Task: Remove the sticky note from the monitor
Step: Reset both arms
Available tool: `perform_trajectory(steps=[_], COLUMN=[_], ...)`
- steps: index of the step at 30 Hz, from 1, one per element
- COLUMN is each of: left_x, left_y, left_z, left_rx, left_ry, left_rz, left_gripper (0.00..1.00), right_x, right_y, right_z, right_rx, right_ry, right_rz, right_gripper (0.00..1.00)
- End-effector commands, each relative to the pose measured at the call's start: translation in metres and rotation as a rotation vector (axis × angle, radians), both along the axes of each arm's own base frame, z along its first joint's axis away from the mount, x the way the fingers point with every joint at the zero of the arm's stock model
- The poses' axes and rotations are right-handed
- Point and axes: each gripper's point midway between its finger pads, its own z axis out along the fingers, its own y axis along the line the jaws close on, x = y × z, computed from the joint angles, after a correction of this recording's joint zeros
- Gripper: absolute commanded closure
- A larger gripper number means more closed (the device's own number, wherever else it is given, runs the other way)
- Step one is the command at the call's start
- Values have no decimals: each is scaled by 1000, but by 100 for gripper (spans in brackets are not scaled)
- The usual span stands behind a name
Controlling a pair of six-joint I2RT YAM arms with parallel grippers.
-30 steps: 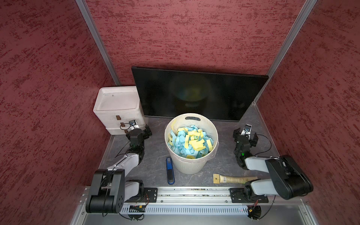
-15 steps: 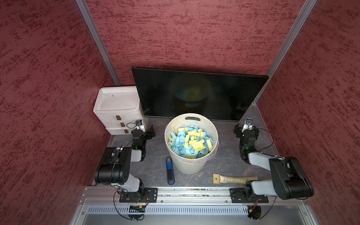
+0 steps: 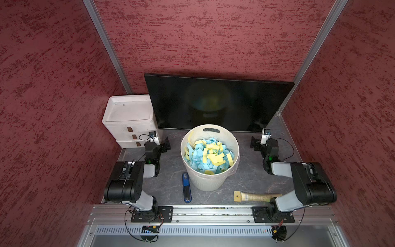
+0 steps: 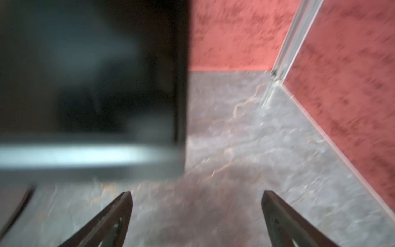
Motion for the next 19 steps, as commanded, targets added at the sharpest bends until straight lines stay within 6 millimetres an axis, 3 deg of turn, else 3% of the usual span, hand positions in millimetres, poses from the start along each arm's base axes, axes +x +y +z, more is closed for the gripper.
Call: perform_trajectory(steps=[1, 19], left_x=[6, 6], left_y=[0, -2], left_z=[13, 14], left_rx=[12, 18], left_ry=[-44, -44], left_rz=[-9, -10], left_gripper=[0, 0], right_x=[7, 7], right_y=[3, 7], right_z=[23, 23], right_rx=[19, 17], right_ry=[-99, -96], right_rz=[18, 42], right_gripper=[2, 1])
